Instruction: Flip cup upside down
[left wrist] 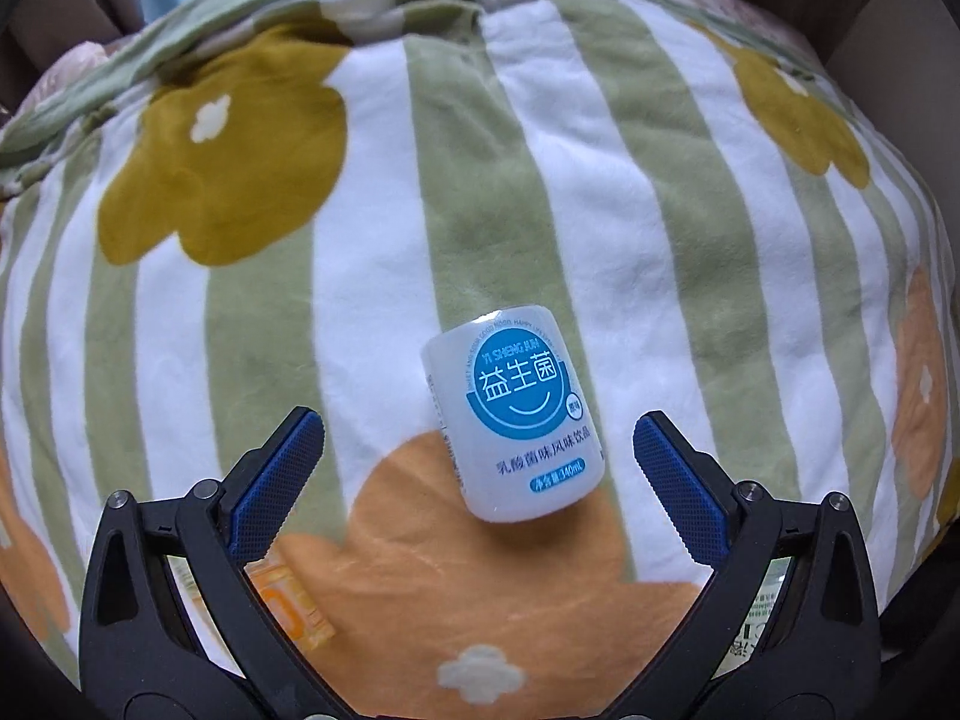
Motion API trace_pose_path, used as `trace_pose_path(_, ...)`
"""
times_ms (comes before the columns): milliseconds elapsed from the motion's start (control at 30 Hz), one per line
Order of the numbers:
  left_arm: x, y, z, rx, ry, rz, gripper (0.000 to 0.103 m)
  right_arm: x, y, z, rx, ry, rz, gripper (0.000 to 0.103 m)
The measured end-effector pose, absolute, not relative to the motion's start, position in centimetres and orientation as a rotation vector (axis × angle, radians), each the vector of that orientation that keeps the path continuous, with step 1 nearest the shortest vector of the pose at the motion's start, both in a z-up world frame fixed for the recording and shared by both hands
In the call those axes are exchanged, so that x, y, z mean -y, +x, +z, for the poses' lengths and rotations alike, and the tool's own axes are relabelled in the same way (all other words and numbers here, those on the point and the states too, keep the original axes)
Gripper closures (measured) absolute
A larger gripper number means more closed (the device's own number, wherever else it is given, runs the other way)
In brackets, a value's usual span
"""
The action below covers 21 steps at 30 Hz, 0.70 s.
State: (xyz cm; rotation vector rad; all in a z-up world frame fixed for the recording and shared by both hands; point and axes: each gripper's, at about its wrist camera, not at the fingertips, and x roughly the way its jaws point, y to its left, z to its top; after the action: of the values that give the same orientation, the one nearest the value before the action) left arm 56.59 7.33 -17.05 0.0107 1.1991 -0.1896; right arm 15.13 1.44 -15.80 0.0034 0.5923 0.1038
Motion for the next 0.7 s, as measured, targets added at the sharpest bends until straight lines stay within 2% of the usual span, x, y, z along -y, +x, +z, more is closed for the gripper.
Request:
trace_pose_path(167,-7.0,59.5,-20.1,-1.308,-0.05,-0.171,0.003,-1.1,15.2,-16.4,-0.605,0.001,0.099,0.004)
trace_pose_path(233,-7.0,59.9,-21.1,-1.343,-0.067,-0.172,0.01,-0.9,15.3,-16.4,-0.606,0.001,0.099,0.004)
trace_pose_path(300,-7.0,60.2,-22.0,-1.373,-0.097,-0.181,0.028,-0.8,15.2,-16.4,-0.605,0.002,0.097,0.004)
trace_pose_path(333,-7.1,60.1,-22.2,-1.377,-0.109,-0.188,0.029,-0.7,15.2,-16.4,-0.605,0.005,0.097,0.004)
trace_pose_path(400,-7.0,60.0,-22.4,-1.374,-0.105,-0.199,0.043,-0.6,15.3,-16.4,-0.613,0.021,0.107,0.004)
trace_pose_path(700,-7.1,55.3,-20.1,-1.37,-0.014,-0.269,0.044,-0.1,14.6,-15.5,-0.612,0.067,0.124,0.004)
